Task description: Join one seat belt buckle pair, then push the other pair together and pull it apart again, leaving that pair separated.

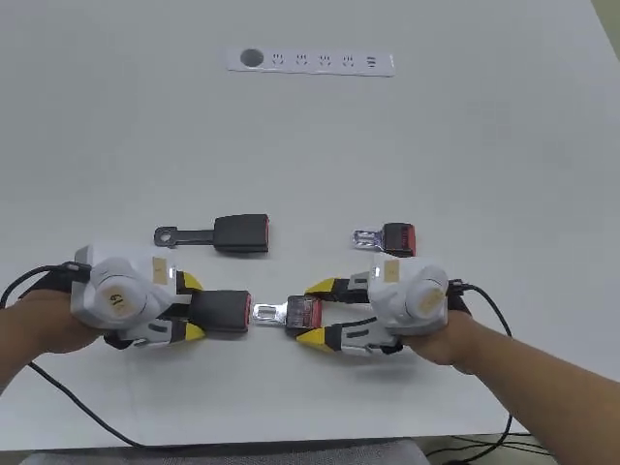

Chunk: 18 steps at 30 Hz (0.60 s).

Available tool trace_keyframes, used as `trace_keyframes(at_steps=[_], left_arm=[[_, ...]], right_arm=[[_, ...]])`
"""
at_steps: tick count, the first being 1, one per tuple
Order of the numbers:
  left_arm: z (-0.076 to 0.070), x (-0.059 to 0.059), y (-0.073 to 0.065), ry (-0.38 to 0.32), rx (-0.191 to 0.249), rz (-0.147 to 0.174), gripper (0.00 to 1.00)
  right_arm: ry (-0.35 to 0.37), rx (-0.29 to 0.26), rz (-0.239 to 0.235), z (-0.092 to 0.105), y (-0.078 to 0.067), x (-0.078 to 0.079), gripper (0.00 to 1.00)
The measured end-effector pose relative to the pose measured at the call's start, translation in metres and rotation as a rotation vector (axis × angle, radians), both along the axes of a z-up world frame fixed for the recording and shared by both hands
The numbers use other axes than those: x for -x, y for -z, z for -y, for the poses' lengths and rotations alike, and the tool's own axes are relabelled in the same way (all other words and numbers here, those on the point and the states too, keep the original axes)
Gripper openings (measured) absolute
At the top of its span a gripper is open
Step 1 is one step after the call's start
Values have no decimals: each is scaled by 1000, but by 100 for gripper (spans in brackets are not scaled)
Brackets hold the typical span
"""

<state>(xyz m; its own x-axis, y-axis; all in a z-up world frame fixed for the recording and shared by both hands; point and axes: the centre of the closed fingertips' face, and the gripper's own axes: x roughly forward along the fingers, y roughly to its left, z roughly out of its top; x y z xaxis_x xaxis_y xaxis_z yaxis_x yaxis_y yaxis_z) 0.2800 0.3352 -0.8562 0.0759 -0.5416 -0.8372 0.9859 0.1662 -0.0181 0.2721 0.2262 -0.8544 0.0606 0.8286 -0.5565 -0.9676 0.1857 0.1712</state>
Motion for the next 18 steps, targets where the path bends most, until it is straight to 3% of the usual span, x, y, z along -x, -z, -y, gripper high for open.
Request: trace_keyframes(at_steps=[13, 18], left_arm=[[2, 2, -2, 1, -7, -3, 32], [-2, 0, 0, 1, -21, -5, 32]], right_arm=[[-25, 11, 11, -22, 3, -2, 35], [-18, 10, 4, -21, 2, -4, 35]])
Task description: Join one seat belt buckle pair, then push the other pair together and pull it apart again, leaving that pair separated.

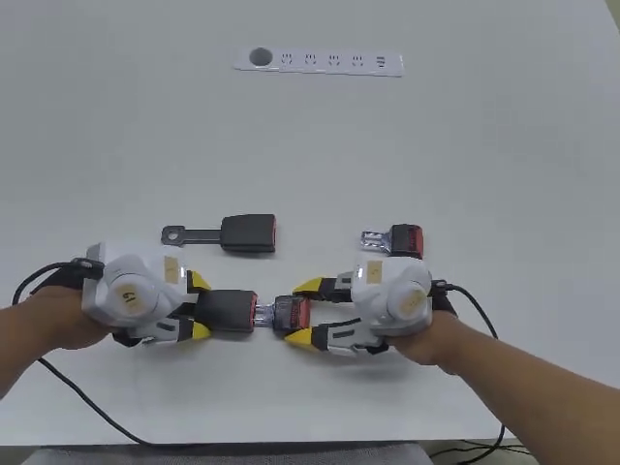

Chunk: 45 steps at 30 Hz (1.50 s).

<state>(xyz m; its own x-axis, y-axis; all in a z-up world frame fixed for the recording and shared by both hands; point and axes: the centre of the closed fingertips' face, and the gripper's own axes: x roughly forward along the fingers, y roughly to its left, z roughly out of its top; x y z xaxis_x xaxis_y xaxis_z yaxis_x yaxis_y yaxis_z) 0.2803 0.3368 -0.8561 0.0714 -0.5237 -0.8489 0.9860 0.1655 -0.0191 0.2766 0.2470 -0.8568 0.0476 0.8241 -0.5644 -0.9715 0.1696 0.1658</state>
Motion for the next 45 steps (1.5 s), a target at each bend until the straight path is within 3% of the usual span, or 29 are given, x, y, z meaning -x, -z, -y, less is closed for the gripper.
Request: trace_keyframes(at_steps=[9, 16, 17, 18, 28, 45], left_arm=[[-1, -2, 4, 11, -20, -2, 31], [-1, -3, 5, 6, -27, -5, 31], [-1, -1, 7, 5, -35, -16, 31], [0, -2, 8, 10, -37, -9, 31], [-1, -3, 7, 22, -41, -6, 31], [1, -2, 5, 47, 8, 3, 31]], right_arm=[[7, 11, -17, -13, 0, -2, 35], [8, 24, -11, -23, 0, -1, 34], [-14, 21, 11, -24, -2, -2, 34], [-6, 30, -6, -22, -1, -1, 34], [-10, 45, 1, -20, 0, 0, 34], [-46, 97, 37, -16, 3, 0, 34]])
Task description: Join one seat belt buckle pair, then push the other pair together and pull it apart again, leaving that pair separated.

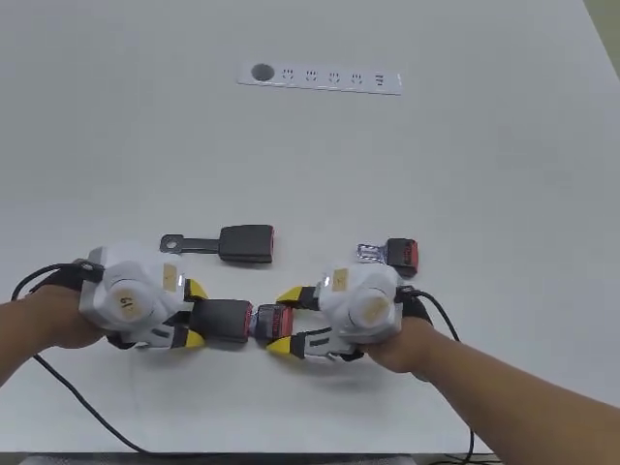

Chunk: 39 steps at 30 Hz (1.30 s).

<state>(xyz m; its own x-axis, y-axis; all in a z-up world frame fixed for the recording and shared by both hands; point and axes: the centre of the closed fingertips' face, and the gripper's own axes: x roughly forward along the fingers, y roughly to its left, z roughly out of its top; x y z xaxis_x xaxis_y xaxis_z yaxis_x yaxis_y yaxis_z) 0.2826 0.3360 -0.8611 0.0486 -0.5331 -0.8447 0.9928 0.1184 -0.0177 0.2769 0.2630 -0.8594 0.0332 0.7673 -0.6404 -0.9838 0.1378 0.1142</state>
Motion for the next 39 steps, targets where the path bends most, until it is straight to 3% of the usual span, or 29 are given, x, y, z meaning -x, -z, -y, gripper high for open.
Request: trace_keyframes(at_steps=[7, 12, 16, 27, 39], left_arm=[[1, 2, -4, 3, 43, 8, 31], [-1, 0, -6, 3, 89, 5, 30], [-1, 1, -5, -2, 112, 7, 30], [1, 5, -8, -9, 142, 13, 30], [1, 5, -9, 10, 136, 18, 29]], right_arm=[[-15, -10, 18, 2, 1, 0, 34], [6, -57, 12, 3, 0, 0, 33], [7, -62, 17, 2, 0, 0, 33], [-12, -64, 46, 1, -1, 0, 33], [-6, -67, 51, 0, 0, 0, 33]])
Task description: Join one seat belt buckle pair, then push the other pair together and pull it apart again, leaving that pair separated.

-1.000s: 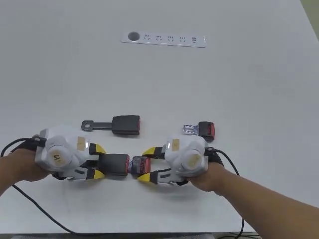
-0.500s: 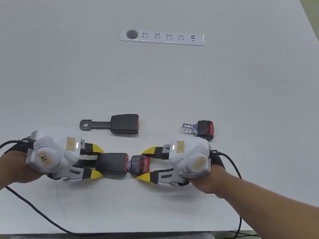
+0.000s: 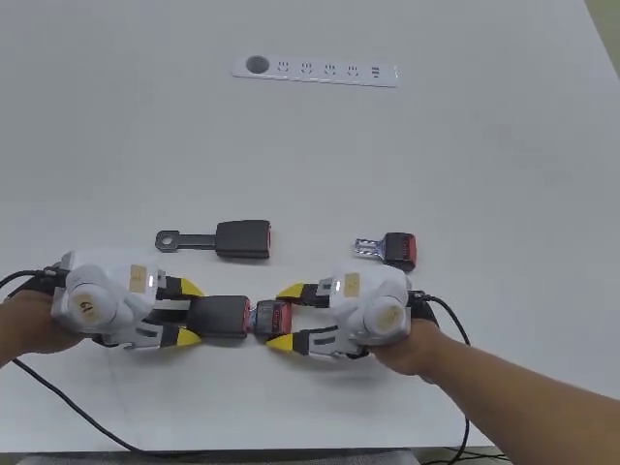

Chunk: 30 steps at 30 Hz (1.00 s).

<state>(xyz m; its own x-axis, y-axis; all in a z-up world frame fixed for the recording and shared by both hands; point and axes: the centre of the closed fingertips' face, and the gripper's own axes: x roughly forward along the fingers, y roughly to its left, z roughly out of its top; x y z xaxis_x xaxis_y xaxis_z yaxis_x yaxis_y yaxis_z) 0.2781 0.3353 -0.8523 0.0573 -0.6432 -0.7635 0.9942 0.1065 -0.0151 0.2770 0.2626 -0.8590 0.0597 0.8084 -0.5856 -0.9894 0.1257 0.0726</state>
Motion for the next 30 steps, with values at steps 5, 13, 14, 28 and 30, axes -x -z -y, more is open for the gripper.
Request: trace_keyframes(at_steps=[5, 13, 14, 28, 30], left_arm=[[0, 0, 1, 1, 4, 2, 29], [1, 0, 1, 12, -4, 18, 30], [0, -1, 1, -1, 0, 11, 30], [7, -5, -2, 26, -117, 73, 36], [21, 2, -17, 22, -12, 37, 44]], right_arm=[[5, -3, 1, 0, 0, 0, 33], [15, -7, 0, 0, -1, 1, 33], [20, -11, 0, 0, -1, 0, 33], [54, -13, -47, -7, -15, 4, 54], [90, -60, 6, -3, -30, -5, 66]])
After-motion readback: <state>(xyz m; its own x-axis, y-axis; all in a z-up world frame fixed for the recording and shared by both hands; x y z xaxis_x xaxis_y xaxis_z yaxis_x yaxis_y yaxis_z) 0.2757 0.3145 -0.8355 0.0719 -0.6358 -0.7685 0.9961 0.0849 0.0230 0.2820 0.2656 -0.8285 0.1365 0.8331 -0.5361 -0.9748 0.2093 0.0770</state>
